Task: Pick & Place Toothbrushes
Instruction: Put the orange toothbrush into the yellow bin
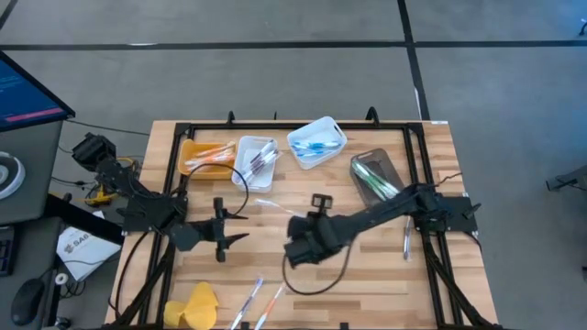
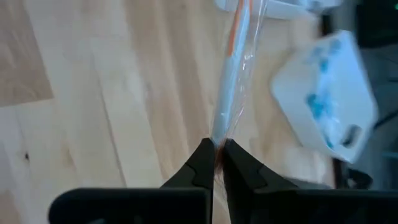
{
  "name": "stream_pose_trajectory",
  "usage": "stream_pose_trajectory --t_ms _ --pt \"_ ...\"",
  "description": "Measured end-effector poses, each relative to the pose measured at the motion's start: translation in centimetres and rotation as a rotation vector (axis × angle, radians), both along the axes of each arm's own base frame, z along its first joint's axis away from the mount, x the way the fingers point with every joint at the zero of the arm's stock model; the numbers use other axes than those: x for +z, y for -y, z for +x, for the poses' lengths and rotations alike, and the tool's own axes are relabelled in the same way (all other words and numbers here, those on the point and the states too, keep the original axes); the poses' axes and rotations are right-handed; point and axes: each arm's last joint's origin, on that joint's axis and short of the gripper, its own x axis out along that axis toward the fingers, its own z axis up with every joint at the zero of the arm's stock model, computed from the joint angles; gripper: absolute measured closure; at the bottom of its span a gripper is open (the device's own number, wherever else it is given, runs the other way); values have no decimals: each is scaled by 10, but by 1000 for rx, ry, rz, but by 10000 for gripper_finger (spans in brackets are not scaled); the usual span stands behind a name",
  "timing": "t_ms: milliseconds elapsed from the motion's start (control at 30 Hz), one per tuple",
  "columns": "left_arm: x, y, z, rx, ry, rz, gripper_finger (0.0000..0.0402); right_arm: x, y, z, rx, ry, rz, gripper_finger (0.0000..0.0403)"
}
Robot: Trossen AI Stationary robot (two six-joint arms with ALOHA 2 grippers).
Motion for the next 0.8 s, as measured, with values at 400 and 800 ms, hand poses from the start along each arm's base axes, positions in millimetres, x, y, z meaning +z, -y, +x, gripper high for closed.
stream_pose_trajectory --t_ms 400,800 --pt "27 -4 -4 -6 164 -91 192 17 -50 -51 -10 319 -300 395" --pt "32 6 12 -261 241 -175 192 23 -89 -59 71 590 -403 395"
